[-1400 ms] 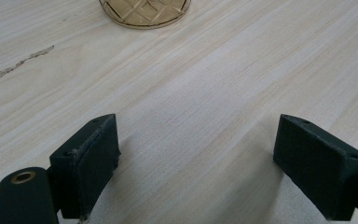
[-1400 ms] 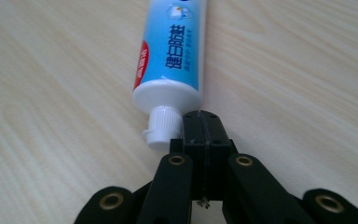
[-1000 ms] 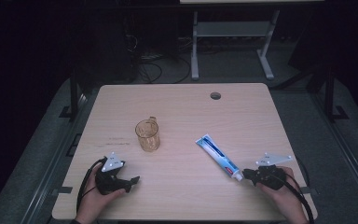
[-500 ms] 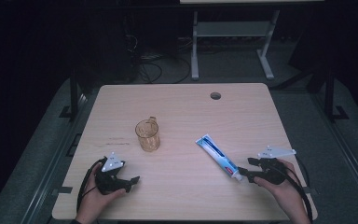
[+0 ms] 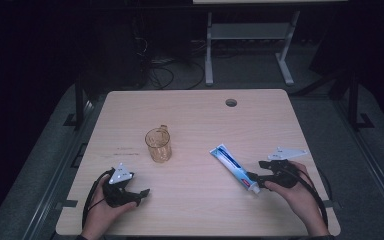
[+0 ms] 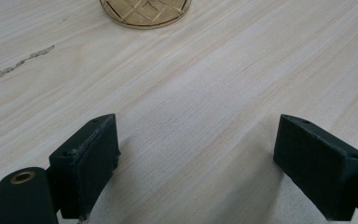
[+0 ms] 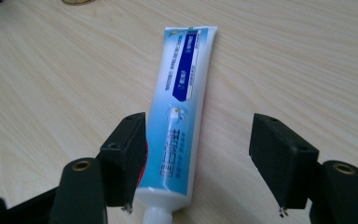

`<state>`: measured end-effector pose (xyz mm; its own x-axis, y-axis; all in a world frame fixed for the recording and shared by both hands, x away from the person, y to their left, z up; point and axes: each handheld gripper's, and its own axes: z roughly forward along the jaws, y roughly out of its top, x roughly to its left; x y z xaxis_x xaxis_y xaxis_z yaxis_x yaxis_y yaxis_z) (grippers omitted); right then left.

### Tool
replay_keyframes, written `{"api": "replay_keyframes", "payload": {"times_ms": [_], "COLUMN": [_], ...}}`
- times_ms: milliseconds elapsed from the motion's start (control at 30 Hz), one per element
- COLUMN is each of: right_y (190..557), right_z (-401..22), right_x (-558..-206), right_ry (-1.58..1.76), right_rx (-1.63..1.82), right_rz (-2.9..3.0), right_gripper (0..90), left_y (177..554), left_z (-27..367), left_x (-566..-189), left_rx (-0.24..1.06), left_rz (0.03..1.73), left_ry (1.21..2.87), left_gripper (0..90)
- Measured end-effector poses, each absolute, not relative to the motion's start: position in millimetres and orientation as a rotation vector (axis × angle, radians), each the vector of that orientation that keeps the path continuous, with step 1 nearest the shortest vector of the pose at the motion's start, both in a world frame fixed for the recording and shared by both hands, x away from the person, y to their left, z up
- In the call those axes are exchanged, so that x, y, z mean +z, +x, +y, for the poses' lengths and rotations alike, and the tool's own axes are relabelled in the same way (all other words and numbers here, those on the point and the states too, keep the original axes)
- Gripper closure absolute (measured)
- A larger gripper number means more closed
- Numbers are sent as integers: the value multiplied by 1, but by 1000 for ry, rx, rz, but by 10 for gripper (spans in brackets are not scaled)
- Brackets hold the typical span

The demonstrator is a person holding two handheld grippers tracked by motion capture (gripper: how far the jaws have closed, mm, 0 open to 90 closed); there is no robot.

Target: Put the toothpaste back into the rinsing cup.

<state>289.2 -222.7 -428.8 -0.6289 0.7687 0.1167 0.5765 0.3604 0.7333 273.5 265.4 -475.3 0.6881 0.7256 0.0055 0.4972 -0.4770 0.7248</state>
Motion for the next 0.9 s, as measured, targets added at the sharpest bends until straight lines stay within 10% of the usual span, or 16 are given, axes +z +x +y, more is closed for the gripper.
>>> {"api": "replay_keyframes", "payload": {"times_ms": [900], "right_y": [341], "right_z": [-175], "right_x": [-422], "right_ry": [1168], "right_rx": [1062], "right_rz": [2454], "right_gripper": [331], "left_y": [273], "left_z": [265], "left_x": [-475], "left_rx": [406], "left_rz": [934], "left_ry": [2178], "left_gripper": [133]}}
